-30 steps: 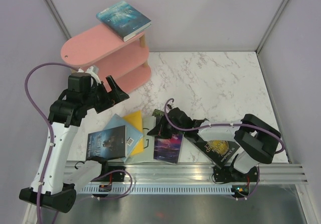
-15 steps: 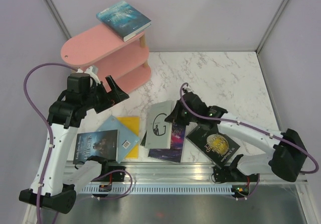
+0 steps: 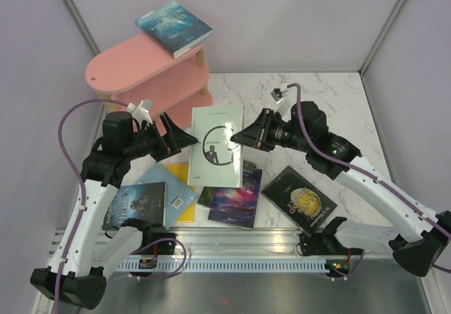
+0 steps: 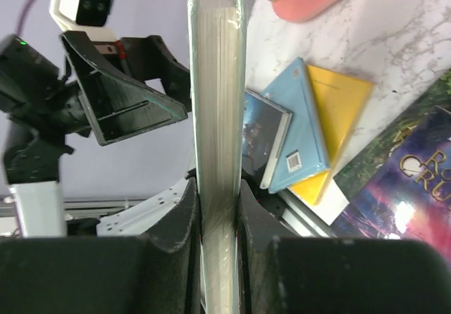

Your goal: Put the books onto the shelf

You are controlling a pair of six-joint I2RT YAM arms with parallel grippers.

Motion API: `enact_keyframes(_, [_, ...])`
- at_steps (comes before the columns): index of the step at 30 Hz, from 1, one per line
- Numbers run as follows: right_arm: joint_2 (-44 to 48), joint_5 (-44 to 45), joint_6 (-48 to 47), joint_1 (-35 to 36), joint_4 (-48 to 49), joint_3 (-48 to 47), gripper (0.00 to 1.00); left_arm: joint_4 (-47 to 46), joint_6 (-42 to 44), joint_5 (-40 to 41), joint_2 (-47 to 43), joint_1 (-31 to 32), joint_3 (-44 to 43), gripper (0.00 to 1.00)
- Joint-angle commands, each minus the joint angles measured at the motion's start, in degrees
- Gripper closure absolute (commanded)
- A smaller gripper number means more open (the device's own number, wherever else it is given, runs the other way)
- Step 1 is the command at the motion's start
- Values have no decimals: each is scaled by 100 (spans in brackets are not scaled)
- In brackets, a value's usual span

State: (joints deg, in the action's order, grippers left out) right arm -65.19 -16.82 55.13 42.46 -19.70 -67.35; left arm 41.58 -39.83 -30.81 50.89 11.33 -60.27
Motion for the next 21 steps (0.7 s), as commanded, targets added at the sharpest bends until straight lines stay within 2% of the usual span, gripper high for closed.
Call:
enact_keyframes(1, [392,-804,541,-307,1371,246,100,-1045,-428,-830,-272,-17,216,0])
enact_keyframes(3, [533,-1033,875,-484,1845,485,100,-1458,-744,-1303,-334,-26,384,0])
enact_keyframes(6, [569,-1201,1148,-624,2364,819,100,-2827,-1604,-2094,-466,-17,893,1])
enact_keyframes(7, [560,-1244,1227,-651,2531,959,100,-3658,-2120,-2401,-484,-17,1199,2])
enact_keyframes(11, [437,-1455,1693,-765,3496,1180,100,-5130,-3045,-2781,-467,-17,1807,9])
enact_keyframes(13, [358,-1587,1991,-800,3849,1277,100,-5274,-3135,-2799,-449,-26,1984,11])
enact_keyframes(14, [332,-1622,2071,-827,4086,1303,100,-5292,-3127,-2799,-457,-26,2028,17])
enact_keyframes(16, [253,-1728,2229,-844,4272,1347,100,-5345,-3153,-2790,-466,-17,2089,21])
enact_keyframes(17, [244,-1746,2282,-836,4404,1374,100,-5423,-3171,-2790,-458,-17,2107,34])
enact_keyframes(19, [182,-1790,2335,-836,4492,1435,100,-5511,-3249,-2790,-458,-17,2107,51])
enact_keyframes(20, [156,-1798,2344,-836,4554,1462,100,-5564,-3293,-2790,-458,-17,2098,69])
enact_keyframes(21, [121,-1807,2353,-836,4589,1531,100,-5799,-3372,-2782,-466,-17,2116,78])
